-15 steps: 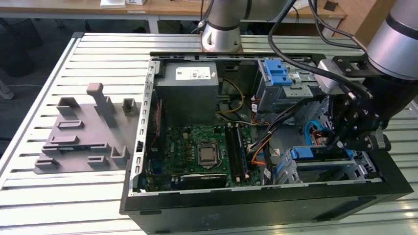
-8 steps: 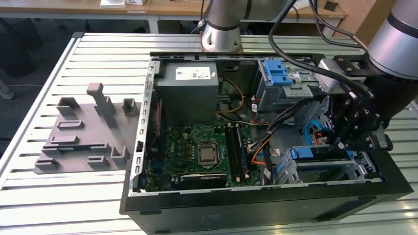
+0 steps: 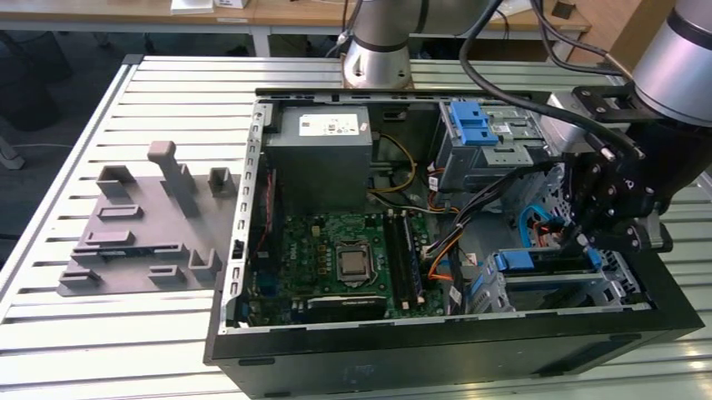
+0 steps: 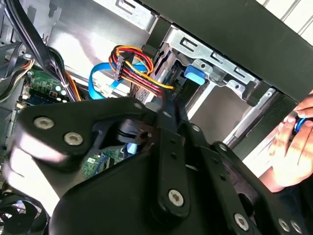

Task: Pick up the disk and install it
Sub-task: 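Insert the first disk wire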

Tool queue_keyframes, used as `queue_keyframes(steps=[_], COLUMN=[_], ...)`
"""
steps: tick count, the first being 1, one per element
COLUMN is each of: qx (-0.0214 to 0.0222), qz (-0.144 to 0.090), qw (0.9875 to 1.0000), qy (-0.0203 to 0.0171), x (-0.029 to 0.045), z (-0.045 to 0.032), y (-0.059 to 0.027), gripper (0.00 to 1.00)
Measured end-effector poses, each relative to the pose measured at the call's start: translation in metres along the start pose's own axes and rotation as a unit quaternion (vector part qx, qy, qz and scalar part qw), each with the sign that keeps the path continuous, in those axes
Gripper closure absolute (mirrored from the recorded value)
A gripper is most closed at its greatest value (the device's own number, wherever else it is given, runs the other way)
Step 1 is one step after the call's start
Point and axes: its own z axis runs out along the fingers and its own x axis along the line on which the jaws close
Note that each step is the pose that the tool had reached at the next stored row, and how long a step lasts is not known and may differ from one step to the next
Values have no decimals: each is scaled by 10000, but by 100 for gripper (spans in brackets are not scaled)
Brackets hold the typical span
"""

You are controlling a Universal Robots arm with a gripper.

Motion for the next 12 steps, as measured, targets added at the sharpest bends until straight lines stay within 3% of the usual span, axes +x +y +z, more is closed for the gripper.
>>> queue_keyframes(steps=[2,3,12], qx=[0,0,0], qz=[0,0,0], qw=[10000,10000,10000], qy=[0,0,-3], x=[0,0,2], z=[-7,-9,-32], y=[0,0,-1], gripper=[84,89,89])
